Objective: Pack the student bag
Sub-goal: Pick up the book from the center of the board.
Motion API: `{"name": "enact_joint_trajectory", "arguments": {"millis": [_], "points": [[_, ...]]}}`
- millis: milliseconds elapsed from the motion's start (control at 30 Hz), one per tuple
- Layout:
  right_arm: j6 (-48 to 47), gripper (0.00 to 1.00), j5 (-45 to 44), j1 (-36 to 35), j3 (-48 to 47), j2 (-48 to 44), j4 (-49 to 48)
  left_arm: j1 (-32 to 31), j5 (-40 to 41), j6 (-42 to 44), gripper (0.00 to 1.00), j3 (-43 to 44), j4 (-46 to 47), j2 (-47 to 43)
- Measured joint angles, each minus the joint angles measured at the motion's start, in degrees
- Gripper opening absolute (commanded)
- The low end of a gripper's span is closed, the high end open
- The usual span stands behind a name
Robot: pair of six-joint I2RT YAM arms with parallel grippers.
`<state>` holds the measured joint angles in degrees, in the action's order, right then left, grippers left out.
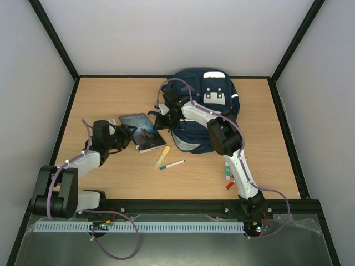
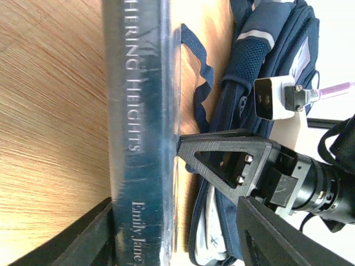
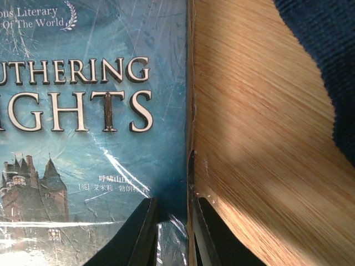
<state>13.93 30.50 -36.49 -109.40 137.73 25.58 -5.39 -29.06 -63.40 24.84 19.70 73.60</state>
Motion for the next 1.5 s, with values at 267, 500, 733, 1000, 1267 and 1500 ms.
{"name": "enact_joint_trajectory", "arguments": {"millis": [267,500,733,1000,1267,1500], "points": [[0.0,0.19,-0.3,0.1,0.0,0.0,-0.2,0.0,-0.4,-0.9,0.38,0.7,1.4,1.7],[0.0,0.19,-0.6,0.2,0.0,0.0,-0.4,0.0,-0.4,-1.3,0.22,1.0,1.3,2.1],[0.0,0.23,-0.8,0.2,-0.1,-0.2,-0.4,-0.1,0.5,2.1,0.06,3.8,-5.0,2.0],[0.0,0.32,-3.8,-0.7,0.8,-3.1,4.3,-0.2,3.5,13.1,0.02,13.3,-27.5,-5.4],[-1.5,0.47,3.9,5.5,7.3,-25.0,3.1,-0.1,0.3,22.1,0.02,19.1,-34.8,-10.1],[-6.2,0.67,8.2,11.3,17.9,-42.3,-0.3,-0.1,-6.2,23.9,0.02,20.4,-30.1,-12.3]]}}
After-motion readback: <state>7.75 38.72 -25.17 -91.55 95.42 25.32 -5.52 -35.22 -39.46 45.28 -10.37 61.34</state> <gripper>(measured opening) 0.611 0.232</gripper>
